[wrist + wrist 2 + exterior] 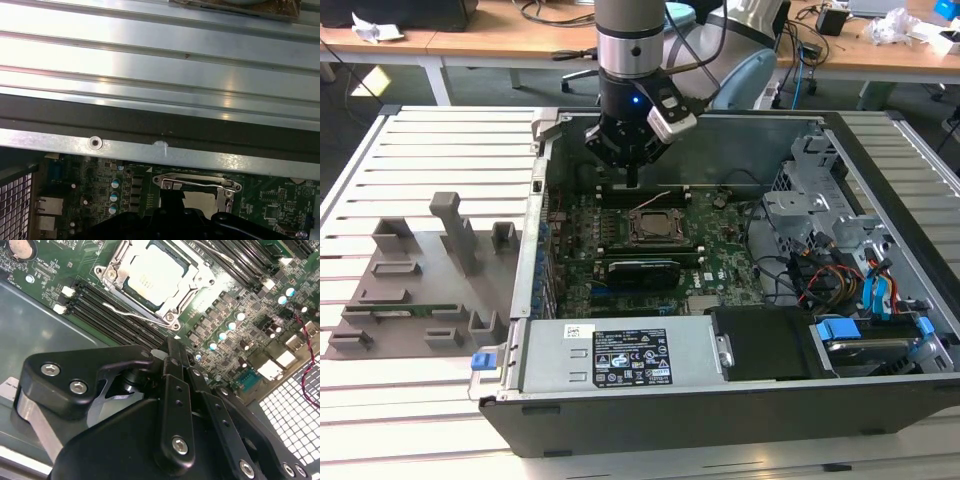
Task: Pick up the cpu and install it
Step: 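Install the first cpu locking lever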
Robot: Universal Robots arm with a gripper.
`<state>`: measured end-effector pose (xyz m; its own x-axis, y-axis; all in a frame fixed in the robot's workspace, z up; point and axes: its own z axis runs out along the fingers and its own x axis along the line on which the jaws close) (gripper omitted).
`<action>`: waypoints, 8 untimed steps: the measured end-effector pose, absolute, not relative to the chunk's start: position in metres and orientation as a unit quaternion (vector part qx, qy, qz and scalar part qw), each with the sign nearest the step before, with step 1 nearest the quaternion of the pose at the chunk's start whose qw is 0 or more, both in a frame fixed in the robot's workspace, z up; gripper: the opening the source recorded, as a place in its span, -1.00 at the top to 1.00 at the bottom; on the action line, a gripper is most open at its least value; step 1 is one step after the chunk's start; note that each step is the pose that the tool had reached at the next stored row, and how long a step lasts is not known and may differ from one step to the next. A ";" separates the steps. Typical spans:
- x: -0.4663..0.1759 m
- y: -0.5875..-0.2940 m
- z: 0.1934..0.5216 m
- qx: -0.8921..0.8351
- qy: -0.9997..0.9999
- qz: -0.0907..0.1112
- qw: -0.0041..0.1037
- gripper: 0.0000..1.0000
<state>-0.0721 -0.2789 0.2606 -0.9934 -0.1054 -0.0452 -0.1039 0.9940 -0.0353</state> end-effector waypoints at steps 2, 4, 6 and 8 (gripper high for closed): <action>-0.072 -0.279 0.261 -0.052 0.998 -0.016 0.024 0.79; -0.072 -0.279 0.260 -0.052 0.998 -0.013 0.024 0.79; -0.072 -0.281 0.260 -0.052 0.998 -0.008 0.024 0.79; -0.072 -0.283 0.259 -0.052 0.998 -0.002 0.024 0.79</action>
